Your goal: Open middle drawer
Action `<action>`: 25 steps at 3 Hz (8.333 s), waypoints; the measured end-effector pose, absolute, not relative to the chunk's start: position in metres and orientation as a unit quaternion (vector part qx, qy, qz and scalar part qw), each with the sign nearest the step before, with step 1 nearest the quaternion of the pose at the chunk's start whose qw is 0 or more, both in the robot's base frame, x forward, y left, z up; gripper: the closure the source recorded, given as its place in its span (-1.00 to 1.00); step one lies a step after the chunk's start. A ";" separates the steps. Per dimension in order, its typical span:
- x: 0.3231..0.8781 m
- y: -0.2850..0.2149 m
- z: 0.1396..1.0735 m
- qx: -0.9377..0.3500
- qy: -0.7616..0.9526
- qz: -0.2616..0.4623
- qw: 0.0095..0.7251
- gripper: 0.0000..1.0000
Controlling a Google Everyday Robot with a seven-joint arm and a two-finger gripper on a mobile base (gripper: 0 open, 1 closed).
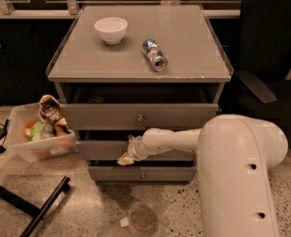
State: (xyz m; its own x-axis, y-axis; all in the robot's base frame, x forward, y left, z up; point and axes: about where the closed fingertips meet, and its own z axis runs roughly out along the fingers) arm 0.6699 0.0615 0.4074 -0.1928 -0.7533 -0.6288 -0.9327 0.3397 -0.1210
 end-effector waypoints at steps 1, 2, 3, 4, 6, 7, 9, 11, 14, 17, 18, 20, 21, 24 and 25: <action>0.670 0.061 0.413 -0.556 0.758 0.146 0.308 0.14; 0.672 0.061 0.419 -0.556 0.758 0.146 0.308 0.02; 0.673 0.060 0.424 -0.556 0.758 0.146 0.308 -0.02; 0.675 0.059 0.426 -0.556 0.758 0.146 0.308 0.08; 0.589 0.012 0.447 -0.549 0.761 0.164 0.303 -0.32; 0.579 0.006 0.442 -0.547 0.765 0.166 0.297 -0.78; 0.579 0.006 0.442 -0.547 0.765 0.166 0.297 -1.00; 0.585 0.008 0.407 -0.561 0.767 0.180 0.255 -1.00; 0.580 -0.008 0.417 -0.547 0.776 0.174 0.259 0.31; 0.560 -0.015 0.424 -0.542 0.778 0.176 0.265 0.64; 0.560 -0.015 0.423 -0.542 0.778 0.176 0.265 0.16; 0.528 -0.025 0.420 -0.528 0.789 0.192 0.248 -0.77; 0.503 -0.032 0.423 -0.525 0.795 0.191 0.238 -1.00; 0.457 -0.053 0.416 -0.519 0.812 0.204 0.173 -0.16; 0.458 -0.052 0.420 -0.519 0.812 0.204 0.173 0.31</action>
Offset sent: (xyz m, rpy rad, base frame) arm -0.0500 -0.0569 0.0265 0.0125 -0.0049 -0.0254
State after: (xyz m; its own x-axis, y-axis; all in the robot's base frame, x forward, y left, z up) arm 0.4576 -0.0522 0.4200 -0.4015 -0.7724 -0.4921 -0.9132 0.3784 0.1512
